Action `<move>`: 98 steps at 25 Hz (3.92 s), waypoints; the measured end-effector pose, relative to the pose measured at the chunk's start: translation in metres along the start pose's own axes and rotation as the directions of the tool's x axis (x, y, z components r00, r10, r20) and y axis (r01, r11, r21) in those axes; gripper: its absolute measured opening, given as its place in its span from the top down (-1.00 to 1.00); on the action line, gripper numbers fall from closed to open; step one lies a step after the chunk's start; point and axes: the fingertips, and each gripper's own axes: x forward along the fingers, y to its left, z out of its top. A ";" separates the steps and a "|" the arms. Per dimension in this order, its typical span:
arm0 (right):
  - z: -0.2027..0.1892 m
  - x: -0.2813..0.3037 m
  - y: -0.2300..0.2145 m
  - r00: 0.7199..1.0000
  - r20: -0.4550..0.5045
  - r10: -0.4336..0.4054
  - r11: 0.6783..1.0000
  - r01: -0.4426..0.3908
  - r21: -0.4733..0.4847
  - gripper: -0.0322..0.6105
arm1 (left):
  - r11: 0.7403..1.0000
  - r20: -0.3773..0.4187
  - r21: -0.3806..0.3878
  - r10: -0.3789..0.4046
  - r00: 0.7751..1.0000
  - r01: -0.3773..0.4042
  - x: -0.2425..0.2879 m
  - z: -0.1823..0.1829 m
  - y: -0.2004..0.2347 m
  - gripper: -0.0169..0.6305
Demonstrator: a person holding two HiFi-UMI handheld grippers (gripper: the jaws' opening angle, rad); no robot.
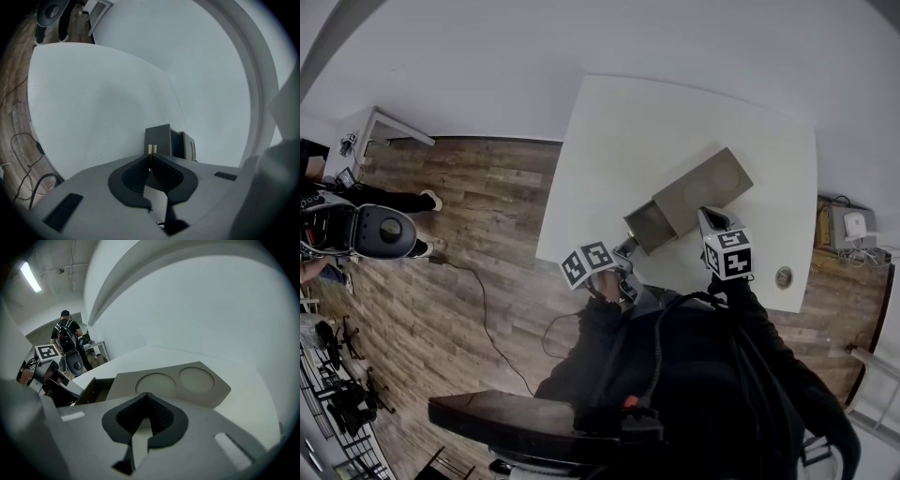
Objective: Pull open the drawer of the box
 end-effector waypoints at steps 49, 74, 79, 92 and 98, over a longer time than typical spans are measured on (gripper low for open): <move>-0.001 0.000 0.000 1.000 0.010 0.003 1.000 -0.003 0.009 0.92 | 0.999 0.022 -0.016 0.035 0.999 -0.034 -0.014 0.002 0.016 0.87; 0.001 -0.001 0.001 1.000 0.011 -0.001 1.000 0.001 0.006 0.92 | 0.999 0.021 -0.015 0.036 0.999 -0.036 -0.018 0.005 0.016 0.87; 0.003 -0.002 0.002 1.000 0.009 -0.002 1.000 0.002 0.004 0.92 | 0.999 0.020 -0.019 0.034 0.999 -0.034 -0.020 0.004 0.015 0.87; 0.003 -0.002 0.004 1.000 0.011 -0.004 1.000 0.004 0.006 0.92 | 0.999 0.027 -0.022 0.034 0.999 -0.034 -0.022 0.005 0.016 0.87; 0.001 -0.002 0.001 1.000 0.012 -0.001 1.000 0.001 0.006 0.92 | 0.998 0.032 -0.035 0.043 0.999 -0.042 -0.021 0.004 0.021 0.87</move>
